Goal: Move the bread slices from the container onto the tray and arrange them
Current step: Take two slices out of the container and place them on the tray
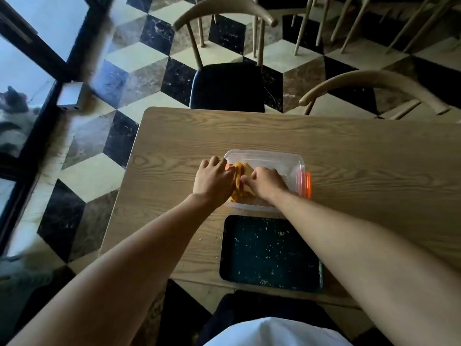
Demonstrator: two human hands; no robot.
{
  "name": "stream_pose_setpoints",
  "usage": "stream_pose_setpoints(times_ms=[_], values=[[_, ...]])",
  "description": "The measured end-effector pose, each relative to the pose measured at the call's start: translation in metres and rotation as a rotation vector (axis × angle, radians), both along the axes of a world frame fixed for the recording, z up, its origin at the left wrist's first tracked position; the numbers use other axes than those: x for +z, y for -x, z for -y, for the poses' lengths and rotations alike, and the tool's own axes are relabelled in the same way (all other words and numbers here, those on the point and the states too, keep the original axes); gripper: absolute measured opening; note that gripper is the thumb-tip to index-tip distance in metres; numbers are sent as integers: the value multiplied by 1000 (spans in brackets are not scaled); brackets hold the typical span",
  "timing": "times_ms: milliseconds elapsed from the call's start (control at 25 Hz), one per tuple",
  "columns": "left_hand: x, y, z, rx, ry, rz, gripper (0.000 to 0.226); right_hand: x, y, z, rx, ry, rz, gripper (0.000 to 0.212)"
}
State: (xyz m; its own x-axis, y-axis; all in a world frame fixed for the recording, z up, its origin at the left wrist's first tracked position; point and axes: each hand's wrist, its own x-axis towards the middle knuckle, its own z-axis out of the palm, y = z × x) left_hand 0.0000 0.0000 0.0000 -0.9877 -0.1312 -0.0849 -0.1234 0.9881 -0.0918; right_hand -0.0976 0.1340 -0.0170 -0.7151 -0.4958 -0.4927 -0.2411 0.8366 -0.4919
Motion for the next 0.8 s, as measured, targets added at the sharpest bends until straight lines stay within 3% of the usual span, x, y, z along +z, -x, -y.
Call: stream_pose_setpoints(times_ms=[240,480,800], values=[[-7,7,1,-10,52,-12,34,-7,10,8,-9,-25,74,49],[-4,14,2,-33,69,-19,29,-18,14,8,-45,-29,105,57],[-9,23,-6,-37,59,16,26,-20,16,2,-94,-22,125,53]])
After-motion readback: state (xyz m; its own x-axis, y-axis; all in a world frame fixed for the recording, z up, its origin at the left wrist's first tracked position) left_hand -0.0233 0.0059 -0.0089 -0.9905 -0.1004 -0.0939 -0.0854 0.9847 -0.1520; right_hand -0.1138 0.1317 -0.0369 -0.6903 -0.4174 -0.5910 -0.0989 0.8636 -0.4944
